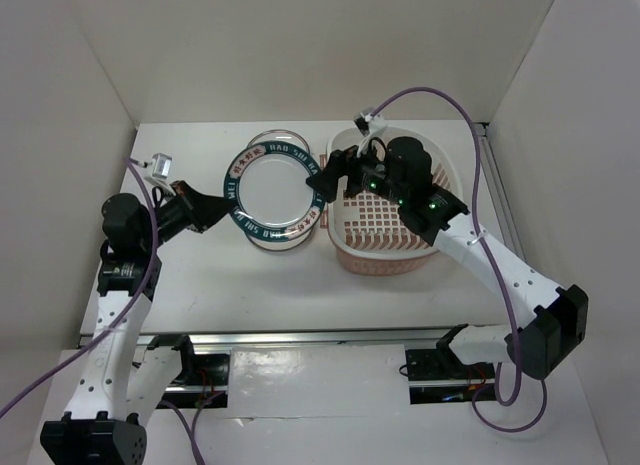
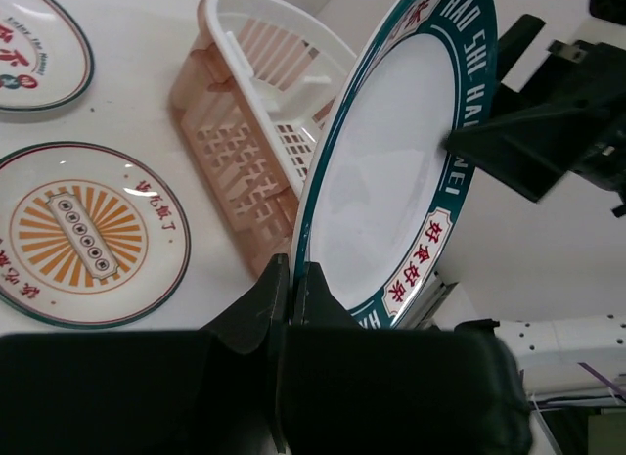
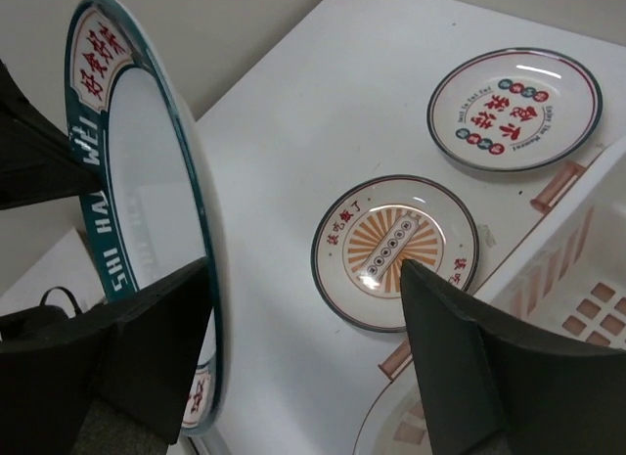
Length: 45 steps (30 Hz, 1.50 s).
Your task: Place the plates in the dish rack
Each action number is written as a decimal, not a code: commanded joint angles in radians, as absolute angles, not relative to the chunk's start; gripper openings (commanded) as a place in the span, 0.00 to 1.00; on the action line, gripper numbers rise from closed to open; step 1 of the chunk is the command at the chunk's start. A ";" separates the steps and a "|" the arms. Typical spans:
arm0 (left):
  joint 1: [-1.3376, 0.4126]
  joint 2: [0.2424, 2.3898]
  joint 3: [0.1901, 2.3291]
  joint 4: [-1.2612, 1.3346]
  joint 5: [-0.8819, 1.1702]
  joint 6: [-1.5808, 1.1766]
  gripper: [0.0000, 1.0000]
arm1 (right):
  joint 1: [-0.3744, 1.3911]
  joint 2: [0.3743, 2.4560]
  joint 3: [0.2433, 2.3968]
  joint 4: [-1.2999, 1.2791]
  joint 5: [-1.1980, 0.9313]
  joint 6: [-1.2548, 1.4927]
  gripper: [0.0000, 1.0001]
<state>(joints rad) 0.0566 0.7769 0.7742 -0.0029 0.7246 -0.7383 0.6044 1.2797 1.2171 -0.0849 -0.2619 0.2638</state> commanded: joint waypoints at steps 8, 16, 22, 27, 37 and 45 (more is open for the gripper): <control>0.011 0.798 0.752 0.204 0.781 -0.818 0.00 | 0.640 1.305 1.198 -0.014 -0.295 0.308 0.00; 0.000 0.798 0.782 0.037 0.651 -0.723 1.00 | 0.640 1.194 1.271 -0.152 -0.039 0.305 0.00; 0.000 0.762 0.891 -0.257 0.444 -0.589 1.00 | 0.640 1.106 1.368 -0.379 0.371 0.295 0.00; 0.000 0.732 0.911 -0.397 0.310 -0.528 1.00 | 0.640 1.092 1.463 -0.589 0.670 0.347 0.00; 0.000 0.710 0.856 -0.417 0.250 -0.518 1.00 | 0.640 1.199 1.430 -0.793 0.942 0.479 0.00; 0.000 0.689 0.847 -0.417 0.239 -0.509 1.00 | 0.640 1.301 1.367 -0.781 0.911 0.488 0.00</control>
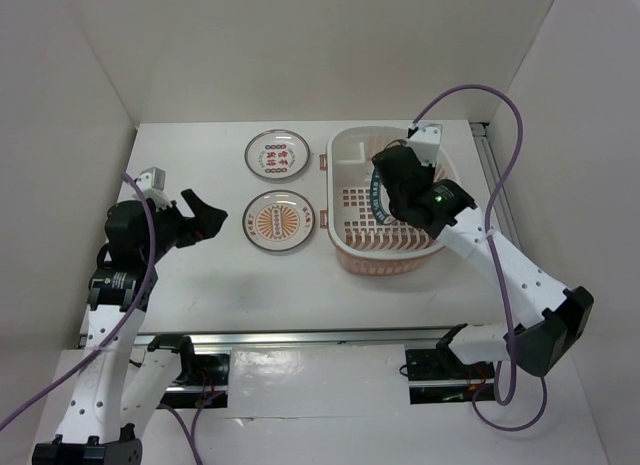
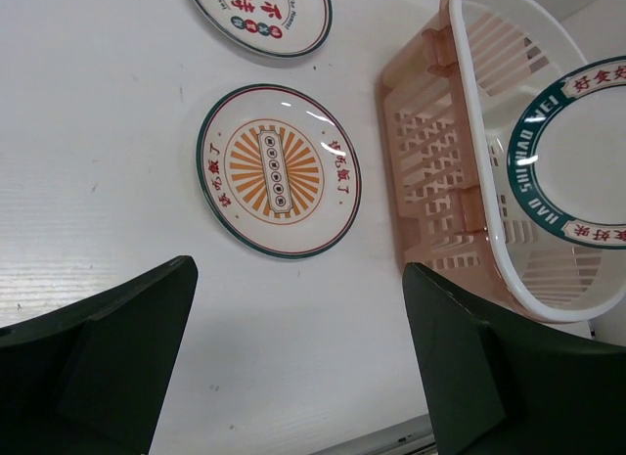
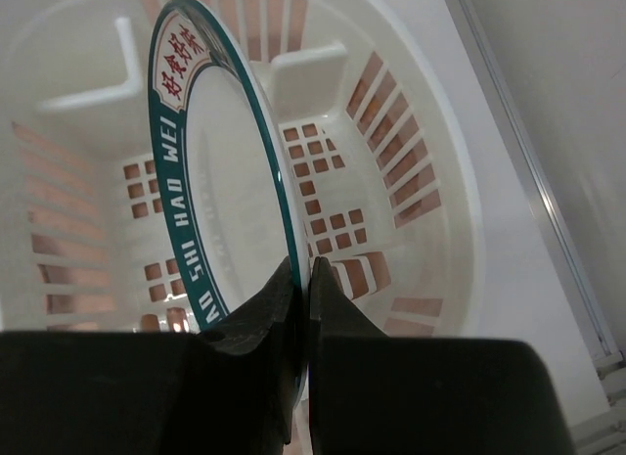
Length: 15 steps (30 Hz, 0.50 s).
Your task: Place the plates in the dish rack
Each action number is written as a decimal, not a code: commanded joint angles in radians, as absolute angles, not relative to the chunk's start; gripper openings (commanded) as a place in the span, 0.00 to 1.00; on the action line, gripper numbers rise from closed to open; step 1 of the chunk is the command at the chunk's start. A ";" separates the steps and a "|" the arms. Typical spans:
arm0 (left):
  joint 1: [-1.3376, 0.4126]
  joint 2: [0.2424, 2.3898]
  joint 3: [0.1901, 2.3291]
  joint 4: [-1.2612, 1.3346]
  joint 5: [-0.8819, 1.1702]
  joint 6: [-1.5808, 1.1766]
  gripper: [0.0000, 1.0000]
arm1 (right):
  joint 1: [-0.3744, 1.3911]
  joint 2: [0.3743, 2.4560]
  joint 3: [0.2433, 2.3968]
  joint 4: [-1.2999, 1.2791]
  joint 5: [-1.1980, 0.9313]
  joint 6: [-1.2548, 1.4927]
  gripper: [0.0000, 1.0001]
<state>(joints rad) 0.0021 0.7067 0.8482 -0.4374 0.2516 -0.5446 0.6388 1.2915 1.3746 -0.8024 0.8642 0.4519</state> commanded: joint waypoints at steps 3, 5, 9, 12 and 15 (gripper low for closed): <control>0.000 0.689 0.847 -0.417 0.239 -0.509 1.00 | 0.649 1.301 1.330 -0.778 0.888 0.500 0.00; 0.000 0.689 0.847 -0.417 0.239 -0.509 1.00 | 0.660 1.290 1.295 -0.767 0.877 0.509 0.00; 0.000 0.689 0.847 -0.417 0.239 -0.509 1.00 | 0.689 1.299 1.275 -0.802 0.893 0.543 0.00; 0.000 0.698 0.847 -0.417 0.239 -0.509 1.00 | 0.725 1.299 1.266 -0.822 0.902 0.564 0.00; 0.000 0.698 0.847 -0.417 0.239 -0.509 1.00 | 0.753 1.308 1.255 -0.822 0.914 0.578 0.00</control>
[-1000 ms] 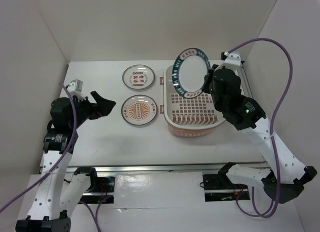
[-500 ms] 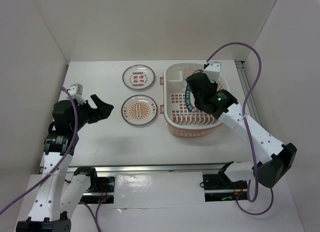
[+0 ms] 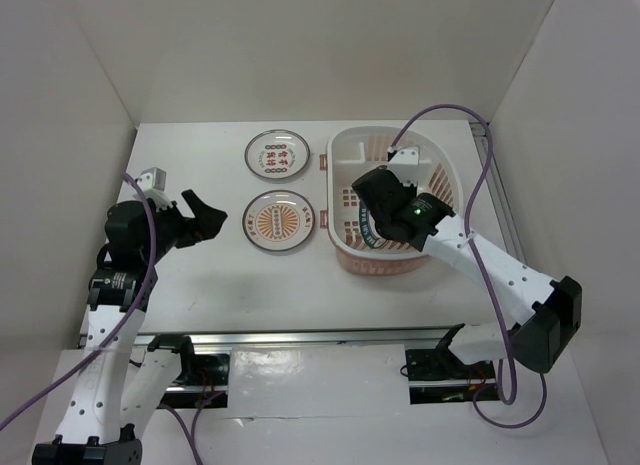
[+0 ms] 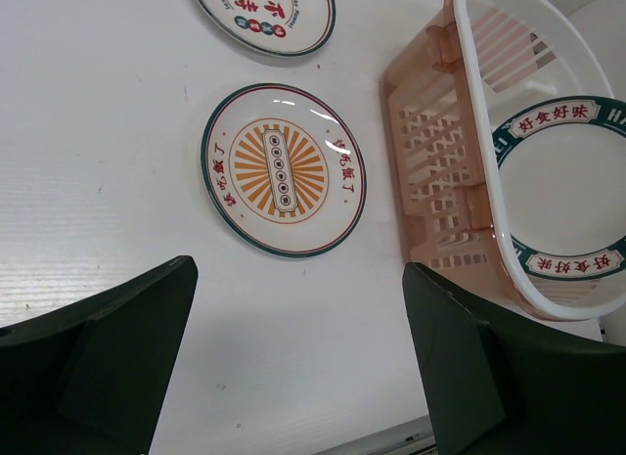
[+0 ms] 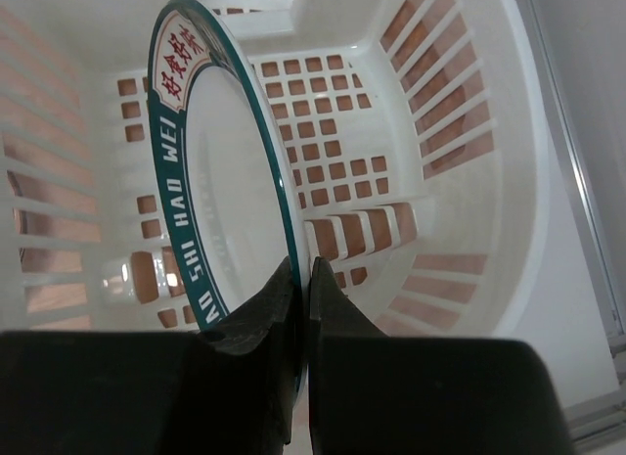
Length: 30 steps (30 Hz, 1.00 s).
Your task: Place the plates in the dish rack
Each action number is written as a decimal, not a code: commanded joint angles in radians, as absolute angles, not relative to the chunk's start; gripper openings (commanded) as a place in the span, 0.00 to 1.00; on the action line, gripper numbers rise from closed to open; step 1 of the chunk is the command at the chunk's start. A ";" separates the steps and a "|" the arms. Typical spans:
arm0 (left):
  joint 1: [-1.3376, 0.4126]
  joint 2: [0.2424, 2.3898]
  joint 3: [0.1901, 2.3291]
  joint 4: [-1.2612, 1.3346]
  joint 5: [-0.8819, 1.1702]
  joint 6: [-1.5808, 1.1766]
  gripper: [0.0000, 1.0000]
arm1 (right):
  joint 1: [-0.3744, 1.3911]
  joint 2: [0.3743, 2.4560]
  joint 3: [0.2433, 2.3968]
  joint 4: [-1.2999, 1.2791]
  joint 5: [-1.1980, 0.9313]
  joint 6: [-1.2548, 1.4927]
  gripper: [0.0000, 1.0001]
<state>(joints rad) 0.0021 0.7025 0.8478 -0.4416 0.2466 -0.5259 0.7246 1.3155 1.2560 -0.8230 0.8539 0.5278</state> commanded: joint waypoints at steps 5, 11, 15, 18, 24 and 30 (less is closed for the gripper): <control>0.000 0.698 0.847 -0.417 0.249 -0.509 1.00 | 0.765 1.319 1.255 -0.883 0.956 0.621 0.00; 0.000 0.698 0.847 -0.417 0.249 -0.509 1.00 | 0.765 1.310 1.255 -0.917 0.979 0.643 0.00; 0.000 0.689 0.847 -0.417 0.249 -0.509 1.00 | 0.765 1.319 1.246 -0.940 0.988 0.667 0.00; 0.000 0.680 0.847 -0.417 0.249 -0.509 1.00 | 0.775 1.319 1.232 -0.930 0.968 0.667 0.00; 0.000 0.680 0.847 -0.417 0.249 -0.509 1.00 | 0.796 1.338 1.223 -0.930 0.968 0.676 0.00; 0.000 0.680 0.847 -0.417 0.239 -0.509 1.00 | 0.814 1.347 1.223 -0.920 0.968 0.676 0.00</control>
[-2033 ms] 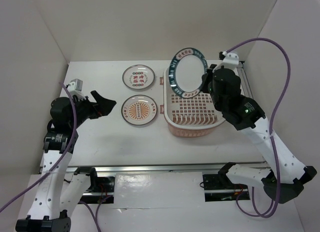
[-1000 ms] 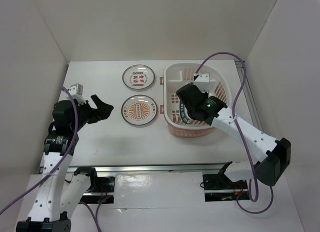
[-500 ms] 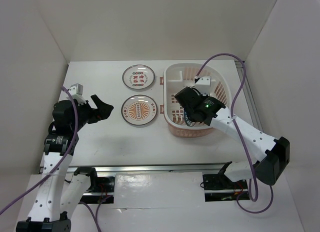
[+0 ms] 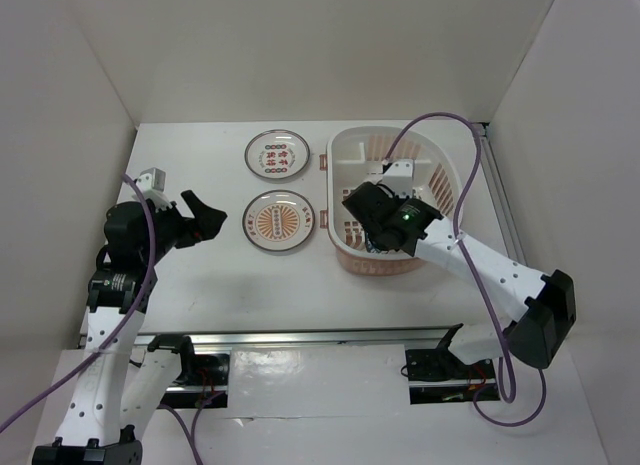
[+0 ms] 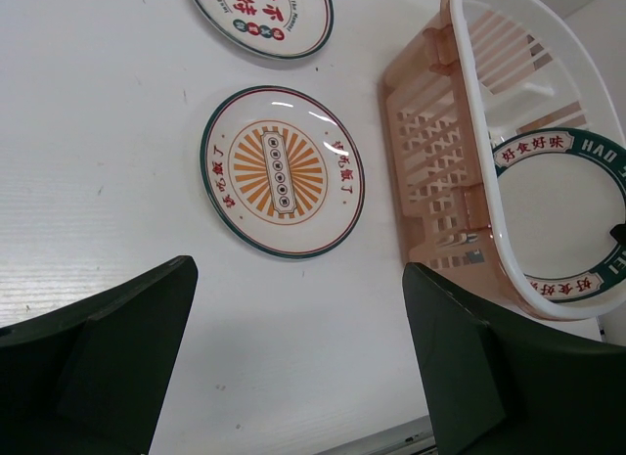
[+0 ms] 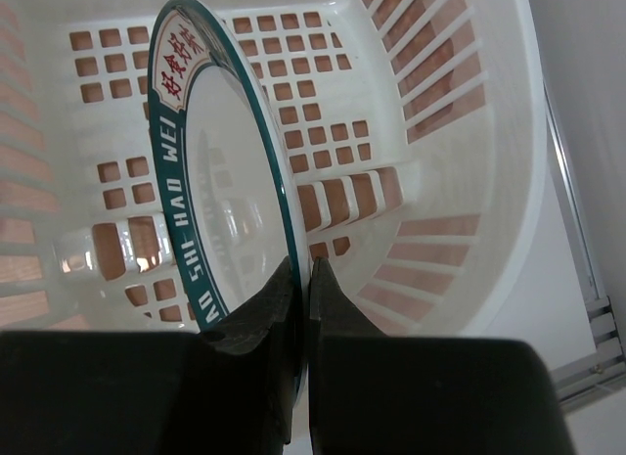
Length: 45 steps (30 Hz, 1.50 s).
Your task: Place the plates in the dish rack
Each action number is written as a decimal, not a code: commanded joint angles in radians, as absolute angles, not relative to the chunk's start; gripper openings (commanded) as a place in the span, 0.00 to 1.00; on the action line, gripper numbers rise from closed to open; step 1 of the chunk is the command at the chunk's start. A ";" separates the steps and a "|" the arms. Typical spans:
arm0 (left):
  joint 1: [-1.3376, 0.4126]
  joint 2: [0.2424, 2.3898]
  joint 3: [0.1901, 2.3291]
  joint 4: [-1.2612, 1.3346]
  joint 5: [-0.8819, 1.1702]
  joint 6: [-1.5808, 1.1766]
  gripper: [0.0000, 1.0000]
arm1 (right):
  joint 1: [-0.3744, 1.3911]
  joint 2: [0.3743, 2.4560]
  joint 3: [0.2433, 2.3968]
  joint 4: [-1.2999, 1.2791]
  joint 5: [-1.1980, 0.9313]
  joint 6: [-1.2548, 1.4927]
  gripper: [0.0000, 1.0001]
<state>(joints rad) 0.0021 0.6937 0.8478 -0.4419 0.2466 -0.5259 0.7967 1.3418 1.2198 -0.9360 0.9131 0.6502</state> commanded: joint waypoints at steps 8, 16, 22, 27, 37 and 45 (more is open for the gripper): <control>0.000 0.680 0.847 -0.426 0.230 -0.509 1.00 | 0.834 1.387 1.222 -0.939 0.968 0.710 0.06; 0.000 0.680 0.847 -0.436 0.230 -0.509 1.00 | 0.868 1.420 1.243 -0.948 0.968 0.741 0.33; 0.000 0.680 0.847 -0.436 0.230 -0.509 1.00 | 0.868 1.440 1.261 -0.920 0.968 0.741 0.41; 0.000 0.680 0.847 -0.436 0.221 -0.509 1.00 | 0.877 1.451 1.281 -0.940 0.968 0.750 0.48; 0.000 0.689 0.847 -0.436 0.221 -0.509 1.00 | 0.887 1.420 1.321 -0.972 0.940 0.779 0.80; 0.000 0.775 0.815 -0.445 0.233 -0.615 1.00 | 0.969 1.401 1.537 -1.143 1.041 0.799 0.91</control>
<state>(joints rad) 0.0021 0.7376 0.8448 -0.4553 0.2218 -0.5415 0.9417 1.4464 1.4406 -1.0473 0.9493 0.7719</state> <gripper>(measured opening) 1.000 0.902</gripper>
